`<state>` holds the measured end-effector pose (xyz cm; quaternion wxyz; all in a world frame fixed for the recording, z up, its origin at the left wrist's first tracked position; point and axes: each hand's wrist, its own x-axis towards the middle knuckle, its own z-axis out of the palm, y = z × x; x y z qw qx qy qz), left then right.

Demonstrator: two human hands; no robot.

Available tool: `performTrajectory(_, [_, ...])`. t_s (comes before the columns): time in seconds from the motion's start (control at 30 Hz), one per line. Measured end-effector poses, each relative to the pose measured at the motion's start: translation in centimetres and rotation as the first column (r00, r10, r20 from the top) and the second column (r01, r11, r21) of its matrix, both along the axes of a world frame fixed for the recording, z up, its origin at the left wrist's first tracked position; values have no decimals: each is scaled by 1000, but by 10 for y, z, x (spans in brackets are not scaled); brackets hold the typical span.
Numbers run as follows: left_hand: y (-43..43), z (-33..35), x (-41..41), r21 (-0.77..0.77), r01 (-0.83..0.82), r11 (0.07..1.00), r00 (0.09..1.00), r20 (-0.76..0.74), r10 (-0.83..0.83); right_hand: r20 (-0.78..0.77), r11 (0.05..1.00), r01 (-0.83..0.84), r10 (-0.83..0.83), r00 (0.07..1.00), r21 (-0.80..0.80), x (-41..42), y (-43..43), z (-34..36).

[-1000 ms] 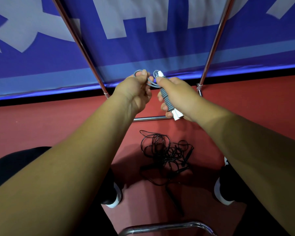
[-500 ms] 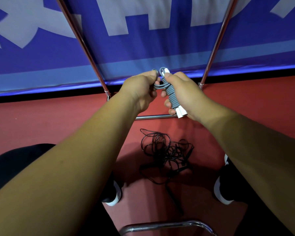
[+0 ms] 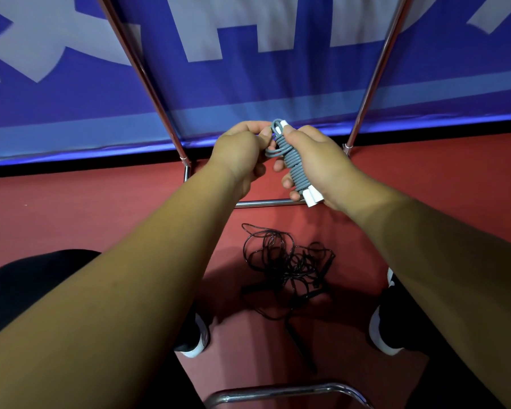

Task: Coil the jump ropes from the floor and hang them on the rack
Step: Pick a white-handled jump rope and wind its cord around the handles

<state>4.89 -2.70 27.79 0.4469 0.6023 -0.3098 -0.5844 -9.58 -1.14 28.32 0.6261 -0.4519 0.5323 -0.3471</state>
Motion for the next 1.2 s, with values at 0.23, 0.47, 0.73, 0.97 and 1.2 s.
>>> performTrajectory(0.23, [4,4,-5,-40,-72,997,997,-5,71,9,1000,3,-3,1000,-2,2,0,2])
performTrajectory(0.47, [3,8,-7,-105,-110,988,994,-1,110,13,999,41,-41,999,-13,0,-4,2])
performTrajectory(0.73, [5,19,-5,-72,-3,997,998,62,7,-8,999,-3,3,1000,-51,-6,-7,-1])
performTrajectory(0.97, [6,16,1,-123,25,992,980,199,0,-140,990,-86,70,988,-112,-9,-10,-1])
performTrajectory(1.2, [6,13,0,-317,86,944,929,368,39,-275,980,-88,37,961,-177,-7,-11,6])
